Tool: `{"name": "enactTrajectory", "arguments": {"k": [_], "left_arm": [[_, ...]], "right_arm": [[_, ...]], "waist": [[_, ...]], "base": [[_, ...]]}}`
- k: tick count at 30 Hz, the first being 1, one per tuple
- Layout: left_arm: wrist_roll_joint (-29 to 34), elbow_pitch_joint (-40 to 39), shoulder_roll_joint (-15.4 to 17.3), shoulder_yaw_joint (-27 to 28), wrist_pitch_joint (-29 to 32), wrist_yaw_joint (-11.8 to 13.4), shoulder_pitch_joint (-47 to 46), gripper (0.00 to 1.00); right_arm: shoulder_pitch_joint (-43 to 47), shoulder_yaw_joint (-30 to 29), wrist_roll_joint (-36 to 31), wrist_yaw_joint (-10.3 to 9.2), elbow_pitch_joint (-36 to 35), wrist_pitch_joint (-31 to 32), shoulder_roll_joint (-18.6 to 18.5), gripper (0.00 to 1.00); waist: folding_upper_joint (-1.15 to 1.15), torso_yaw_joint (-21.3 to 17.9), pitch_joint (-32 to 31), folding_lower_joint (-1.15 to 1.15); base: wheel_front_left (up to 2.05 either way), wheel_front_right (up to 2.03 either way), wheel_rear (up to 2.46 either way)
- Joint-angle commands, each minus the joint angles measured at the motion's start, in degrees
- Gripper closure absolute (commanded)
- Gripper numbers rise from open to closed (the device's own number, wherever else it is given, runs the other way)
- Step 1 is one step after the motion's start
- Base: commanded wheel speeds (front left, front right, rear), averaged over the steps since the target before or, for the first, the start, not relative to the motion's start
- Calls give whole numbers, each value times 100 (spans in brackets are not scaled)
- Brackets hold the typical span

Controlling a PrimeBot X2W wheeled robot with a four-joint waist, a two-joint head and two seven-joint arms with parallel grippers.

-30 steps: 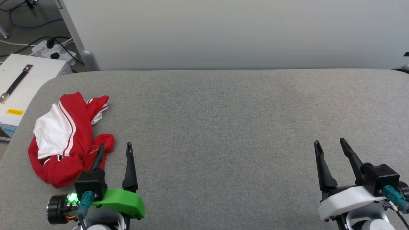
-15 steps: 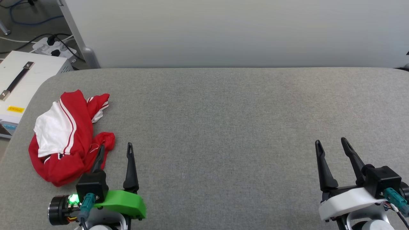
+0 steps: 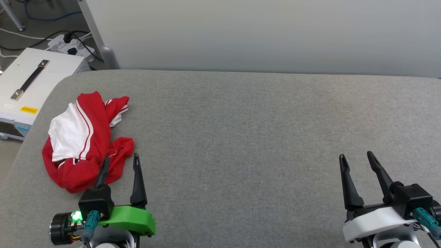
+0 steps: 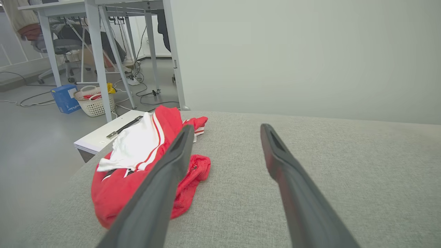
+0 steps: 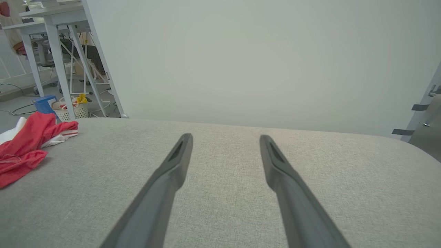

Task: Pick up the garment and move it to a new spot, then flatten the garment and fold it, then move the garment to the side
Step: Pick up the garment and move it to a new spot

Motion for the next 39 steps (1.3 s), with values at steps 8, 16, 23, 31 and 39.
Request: {"name": "enactTrajectory", "arguments": {"k": [8,16,23,31,39], "left_arm": [[-141,23,-22,112,-141,72,-28,0],[-238,66,-24,206,-235,119,-37,0],[-368,121,-26,268,-317,155,-47,0],[-509,175,-28,287,-414,192,-14,0],[-585,229,-28,324,-440,176,-27,0]], "right_arm": [[70,88,-27,-3,-85,-161,-2,0],[63,150,-85,-4,-138,-254,-2,0],[89,180,-119,-4,-179,-335,-2,0],[101,210,-117,-4,-205,-431,-1,0],[84,263,-100,-4,-203,-457,-1,0]], "waist": [[0,541,58,0],[0,1080,119,0],[0,1588,146,0],[0,2105,173,0],[0,2214,218,0]], "base": [[0,0,0],[0,0,0],[0,0,0],[0,0,0],[0,0,0]]}}
